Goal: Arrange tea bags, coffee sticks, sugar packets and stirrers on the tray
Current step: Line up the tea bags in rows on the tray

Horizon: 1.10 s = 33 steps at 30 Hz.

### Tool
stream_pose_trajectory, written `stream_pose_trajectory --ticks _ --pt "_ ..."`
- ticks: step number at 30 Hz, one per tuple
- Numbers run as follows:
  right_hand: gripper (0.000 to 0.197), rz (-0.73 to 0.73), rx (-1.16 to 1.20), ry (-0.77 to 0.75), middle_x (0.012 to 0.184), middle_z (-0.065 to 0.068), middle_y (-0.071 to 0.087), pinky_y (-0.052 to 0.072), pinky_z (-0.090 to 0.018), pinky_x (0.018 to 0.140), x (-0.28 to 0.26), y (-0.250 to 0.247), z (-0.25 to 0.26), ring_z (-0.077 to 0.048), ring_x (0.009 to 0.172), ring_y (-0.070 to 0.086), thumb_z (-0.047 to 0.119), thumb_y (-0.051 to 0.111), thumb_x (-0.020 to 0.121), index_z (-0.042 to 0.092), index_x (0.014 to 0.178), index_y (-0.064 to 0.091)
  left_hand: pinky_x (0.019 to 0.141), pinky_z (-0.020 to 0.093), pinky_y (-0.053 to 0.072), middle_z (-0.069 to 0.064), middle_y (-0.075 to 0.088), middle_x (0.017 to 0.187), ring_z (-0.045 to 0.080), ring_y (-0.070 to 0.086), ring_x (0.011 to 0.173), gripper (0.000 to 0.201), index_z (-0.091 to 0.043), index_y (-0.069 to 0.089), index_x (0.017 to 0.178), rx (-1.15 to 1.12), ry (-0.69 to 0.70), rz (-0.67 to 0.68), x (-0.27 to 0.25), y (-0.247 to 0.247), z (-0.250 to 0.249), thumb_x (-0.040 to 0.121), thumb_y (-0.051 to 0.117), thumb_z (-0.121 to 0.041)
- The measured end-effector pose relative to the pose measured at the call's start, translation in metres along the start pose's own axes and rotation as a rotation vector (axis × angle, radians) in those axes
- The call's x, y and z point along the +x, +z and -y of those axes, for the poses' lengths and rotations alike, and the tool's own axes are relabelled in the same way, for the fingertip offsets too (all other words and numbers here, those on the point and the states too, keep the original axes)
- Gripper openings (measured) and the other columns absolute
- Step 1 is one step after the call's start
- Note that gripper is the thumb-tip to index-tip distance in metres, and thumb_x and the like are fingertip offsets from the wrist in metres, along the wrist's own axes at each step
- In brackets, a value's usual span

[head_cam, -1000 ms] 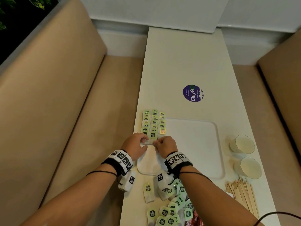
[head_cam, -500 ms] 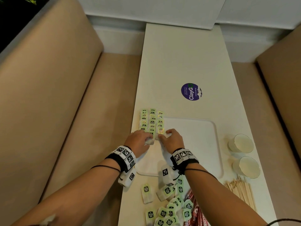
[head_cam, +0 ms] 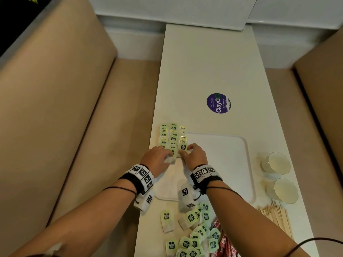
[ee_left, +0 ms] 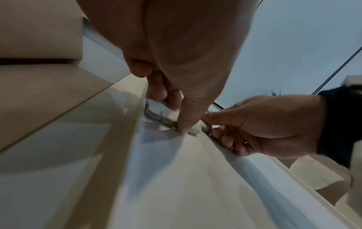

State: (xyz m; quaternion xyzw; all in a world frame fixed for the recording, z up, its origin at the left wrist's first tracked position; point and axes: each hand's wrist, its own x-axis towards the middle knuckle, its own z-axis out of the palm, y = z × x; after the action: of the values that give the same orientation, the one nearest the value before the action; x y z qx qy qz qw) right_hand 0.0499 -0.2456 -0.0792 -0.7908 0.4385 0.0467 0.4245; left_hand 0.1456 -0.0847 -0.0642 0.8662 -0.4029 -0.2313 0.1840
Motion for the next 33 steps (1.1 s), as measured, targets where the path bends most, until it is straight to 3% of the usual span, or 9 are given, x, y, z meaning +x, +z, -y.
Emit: stream_pose_trajectory --ticks 6,9,14,19,23,25,28,32,33 --pt "0.051 0.01 0.043 0.011 0.108 0.001 0.06 0.046 -0.031 0.083 0.003 -0.007 -0.002 -0.019 0.096 0.058 0.05 0.073 0.086 0.017 0.122 0.058 0.075 0.033 0.05 -0.012 0.053 0.091 0.013 0.055 0.083 0.036 -0.031 0.064 0.116 -0.12 -0.025 -0.101 -0.003 -0.001 0.004 0.082 0.074 -0.029" --pt "0.053 0.005 0.096 -0.042 0.113 -0.002 0.067 0.043 -0.027 0.085 0.01 -0.012 -0.003 -0.021 0.103 0.063 0.042 0.073 0.089 0.015 0.132 0.059 0.076 0.034 0.053 -0.009 0.054 0.098 0.013 0.056 0.083 0.039 -0.026 0.06 0.124 -0.19 -0.11 -0.189 -0.004 -0.01 0.005 0.086 0.071 -0.026" --pt "0.034 0.085 0.103 -0.129 0.073 0.011 0.062 0.038 -0.015 0.063 0.013 -0.015 0.005 -0.005 0.07 0.058 0.028 0.068 0.095 0.022 0.128 0.066 0.085 0.035 0.051 -0.001 0.056 0.107 0.02 0.056 0.088 0.056 -0.016 0.049 0.141 -0.275 -0.319 -0.203 0.01 -0.019 0.016 0.091 0.069 -0.031" --pt "0.029 0.135 0.111 -0.152 0.102 -0.001 0.074 0.047 -0.026 0.081 0.014 -0.015 0.01 -0.019 0.094 0.066 0.023 0.067 0.095 0.022 0.124 0.069 0.081 0.039 0.051 0.005 0.057 0.096 0.029 0.057 0.087 0.02 -0.014 0.056 0.098 -0.254 -0.334 -0.108 0.02 -0.021 0.014 0.088 0.066 -0.028" --pt "0.037 0.145 0.093 -0.163 0.1 0.003 0.072 0.046 -0.026 0.081 0.022 -0.02 0.011 -0.016 0.091 0.065 0.027 0.07 0.092 0.022 0.129 0.065 0.069 0.034 0.046 0.003 0.054 0.081 0.025 0.048 0.069 0.014 -0.011 0.053 0.084 -0.298 -0.314 -0.118 0.025 -0.017 0.016 0.085 0.064 -0.02" --pt "0.043 0.175 0.069 -0.185 0.109 0.003 0.072 0.041 -0.025 0.084 0.026 -0.021 0.012 -0.017 0.1 0.064 0.027 0.07 0.091 0.025 0.133 0.062 0.063 0.031 0.038 0.005 0.046 0.07 0.02 0.038 0.062 0.014 -0.011 0.049 0.075 -0.323 -0.288 -0.134 0.027 -0.015 0.017 0.081 0.06 -0.017" --pt "0.046 0.21 0.074 -0.189 0.119 0.004 0.072 0.042 -0.026 0.09 0.027 -0.022 0.015 -0.017 0.108 0.064 0.024 0.069 0.091 0.031 0.135 0.06 0.065 0.034 0.042 0.019 0.057 0.079 0.022 0.042 0.068 0.01 -0.009 0.052 0.08 -0.329 -0.291 -0.137 0.029 -0.017 0.018 0.083 0.061 -0.011" --pt "0.048 0.212 0.11 -0.163 0.119 0.004 0.071 0.044 -0.028 0.094 0.024 -0.025 0.016 -0.018 0.11 0.064 0.023 0.07 0.091 0.028 0.137 0.057 0.069 0.034 0.043 0.009 0.052 0.076 0.023 0.046 0.069 0.021 -0.025 0.048 0.077 -0.354 -0.297 -0.131 0.027 -0.021 0.014 0.085 0.061 -0.01" --pt "0.05 0.211 0.106 -0.15 0.119 0.004 0.07 0.043 -0.028 0.094 0.023 -0.026 0.015 -0.018 0.112 0.064 0.025 0.071 0.092 0.027 0.138 0.055 0.075 0.034 0.046 0.008 0.056 0.082 0.024 0.053 0.075 0.018 -0.03 0.056 0.088 -0.372 -0.317 -0.124 0.025 -0.021 0.013 0.087 0.062 -0.012"
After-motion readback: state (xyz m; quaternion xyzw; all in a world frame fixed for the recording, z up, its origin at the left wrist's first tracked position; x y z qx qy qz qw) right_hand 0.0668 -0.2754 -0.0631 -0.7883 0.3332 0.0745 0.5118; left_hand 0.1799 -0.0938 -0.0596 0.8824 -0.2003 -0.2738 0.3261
